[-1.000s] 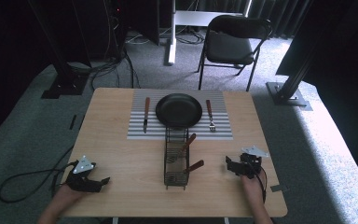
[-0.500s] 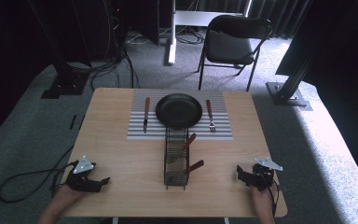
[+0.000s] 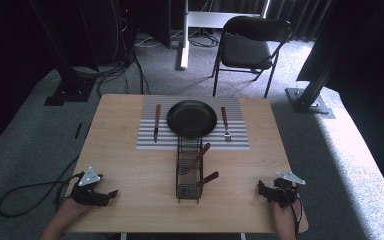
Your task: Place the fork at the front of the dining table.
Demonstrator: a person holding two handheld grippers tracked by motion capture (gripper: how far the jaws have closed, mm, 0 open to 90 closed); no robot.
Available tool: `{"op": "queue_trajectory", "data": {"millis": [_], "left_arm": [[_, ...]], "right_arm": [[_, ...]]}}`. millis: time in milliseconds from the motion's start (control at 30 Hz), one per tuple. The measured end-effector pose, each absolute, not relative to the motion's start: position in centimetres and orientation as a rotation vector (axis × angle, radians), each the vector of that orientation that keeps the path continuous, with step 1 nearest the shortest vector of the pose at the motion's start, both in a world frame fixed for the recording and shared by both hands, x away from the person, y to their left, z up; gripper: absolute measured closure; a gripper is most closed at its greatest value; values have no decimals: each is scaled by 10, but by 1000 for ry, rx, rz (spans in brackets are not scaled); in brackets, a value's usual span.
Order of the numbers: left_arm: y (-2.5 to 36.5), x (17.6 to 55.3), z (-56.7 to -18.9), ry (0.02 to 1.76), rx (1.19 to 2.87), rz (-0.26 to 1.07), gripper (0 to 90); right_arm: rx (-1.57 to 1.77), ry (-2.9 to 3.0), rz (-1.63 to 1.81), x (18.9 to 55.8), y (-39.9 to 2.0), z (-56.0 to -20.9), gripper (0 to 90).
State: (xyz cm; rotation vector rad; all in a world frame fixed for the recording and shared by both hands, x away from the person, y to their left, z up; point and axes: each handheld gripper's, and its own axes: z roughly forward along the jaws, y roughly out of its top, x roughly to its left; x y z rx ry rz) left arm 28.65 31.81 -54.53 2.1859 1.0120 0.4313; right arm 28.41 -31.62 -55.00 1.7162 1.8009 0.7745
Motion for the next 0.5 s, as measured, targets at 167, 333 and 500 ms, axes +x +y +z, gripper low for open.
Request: {"op": "queue_trajectory", "data": {"millis": [167, 333, 500], "left_arm": [[318, 286, -545, 1012, 2186, 432, 101], [318, 286, -545, 1012, 2186, 431, 101], [318, 286, -545, 1012, 2186, 431, 100]], "right_arm": [[1754, 1753, 756, 284, -320, -550, 105], [1778, 1723, 744, 284, -321, -550, 105], [1781, 1719, 742, 284, -321, -550, 105]]}}
